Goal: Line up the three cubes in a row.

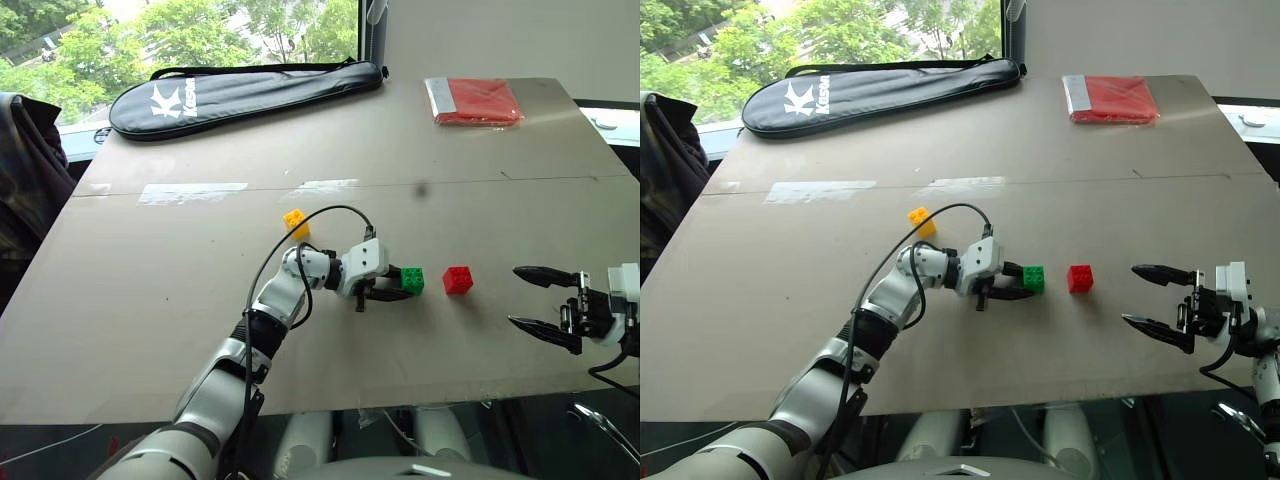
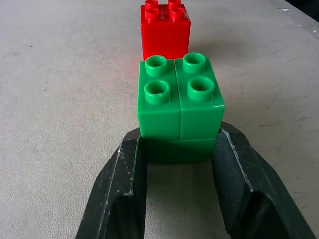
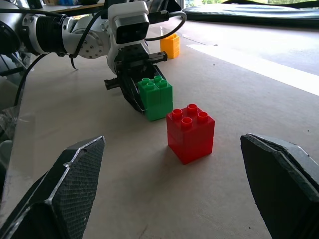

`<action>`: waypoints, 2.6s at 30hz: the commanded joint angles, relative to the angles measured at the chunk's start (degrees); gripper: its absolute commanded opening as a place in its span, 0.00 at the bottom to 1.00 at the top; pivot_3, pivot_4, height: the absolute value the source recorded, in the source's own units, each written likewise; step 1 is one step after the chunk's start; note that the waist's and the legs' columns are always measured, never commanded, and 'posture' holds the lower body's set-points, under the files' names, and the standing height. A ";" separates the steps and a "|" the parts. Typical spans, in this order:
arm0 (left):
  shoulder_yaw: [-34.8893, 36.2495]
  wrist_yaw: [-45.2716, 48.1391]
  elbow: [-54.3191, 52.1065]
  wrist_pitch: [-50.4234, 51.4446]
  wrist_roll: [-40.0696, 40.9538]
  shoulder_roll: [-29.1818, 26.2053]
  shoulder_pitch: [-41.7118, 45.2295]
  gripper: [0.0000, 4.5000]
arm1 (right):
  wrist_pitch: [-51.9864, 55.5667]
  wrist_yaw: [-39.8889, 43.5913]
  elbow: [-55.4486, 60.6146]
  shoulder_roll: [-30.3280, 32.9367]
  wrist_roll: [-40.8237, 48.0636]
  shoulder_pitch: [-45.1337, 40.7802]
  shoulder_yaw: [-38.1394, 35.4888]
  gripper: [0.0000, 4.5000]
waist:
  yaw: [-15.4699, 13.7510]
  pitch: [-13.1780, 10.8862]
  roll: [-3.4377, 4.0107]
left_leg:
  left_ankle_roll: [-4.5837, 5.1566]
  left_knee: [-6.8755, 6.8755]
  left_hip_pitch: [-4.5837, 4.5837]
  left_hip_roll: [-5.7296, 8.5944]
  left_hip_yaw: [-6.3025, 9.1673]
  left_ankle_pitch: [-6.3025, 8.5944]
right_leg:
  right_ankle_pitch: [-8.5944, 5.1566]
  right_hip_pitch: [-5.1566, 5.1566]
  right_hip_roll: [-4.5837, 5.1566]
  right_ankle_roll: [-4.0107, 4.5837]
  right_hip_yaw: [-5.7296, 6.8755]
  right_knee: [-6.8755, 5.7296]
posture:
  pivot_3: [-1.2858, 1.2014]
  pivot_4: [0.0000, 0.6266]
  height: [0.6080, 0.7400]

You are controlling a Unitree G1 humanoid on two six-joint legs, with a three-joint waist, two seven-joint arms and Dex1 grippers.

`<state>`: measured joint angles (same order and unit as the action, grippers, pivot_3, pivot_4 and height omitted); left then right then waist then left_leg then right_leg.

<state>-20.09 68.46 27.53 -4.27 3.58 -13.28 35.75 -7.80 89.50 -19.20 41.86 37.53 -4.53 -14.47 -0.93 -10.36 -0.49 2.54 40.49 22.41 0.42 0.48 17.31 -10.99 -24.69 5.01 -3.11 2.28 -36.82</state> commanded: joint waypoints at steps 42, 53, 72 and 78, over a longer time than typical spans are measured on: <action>28.40 -10.61 -0.85 -0.60 12.96 -19.48 -11.63 0.96 | 7.12 -4.15 10.66 -3.75 4.59 -2.00 -3.81 1.00 | 0.11 -0.01 0.00 | -0.05 0.01 -0.08 -0.01 -0.02 -0.02 | 0.00 0.04 -0.02 0.01 -0.01 -0.02 | 0.52 0.24 0.65; 23.62 -2.14 23.86 -10.00 7.55 -17.46 3.00 0.96 | 7.11 -4.60 11.18 -4.36 4.52 -1.44 -4.03 1.00 | 0.11 -0.01 -0.01 | -0.03 0.01 -0.05 0.02 -0.03 -0.01 | 0.01 0.03 -0.01 0.00 0.03 -0.03 | 0.52 0.24 0.65; 20.60 7.81 20.60 -9.68 6.91 -15.48 4.33 0.29 | 5.22 -2.66 9.36 -4.67 4.21 -0.62 -4.54 1.00 | 0.24 -0.01 -0.02 | -0.02 0.01 -0.03 0.02 -0.02 -0.01 | 0.01 0.01 -0.01 -0.01 0.04 -0.04 | 0.52 0.24 0.65; 14.47 12.38 4.41 -0.17 8.13 -11.67 0.20 0.29 | 5.02 -2.96 10.35 -4.94 4.34 0.89 -4.90 1.00 | -0.05 -0.01 -0.02 | -0.03 0.02 0.04 0.03 0.05 -0.01 | 0.01 0.00 0.00 -0.01 0.03 -0.03 | 0.52 0.24 0.65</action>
<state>-5.17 80.06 35.50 -5.85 10.57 -24.67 35.90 -1.98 86.27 -10.02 36.82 41.10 -4.15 -16.86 -0.98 -10.37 -0.51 2.51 40.55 22.47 0.45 0.54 17.30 -10.98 -24.69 5.01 -3.12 2.31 -36.85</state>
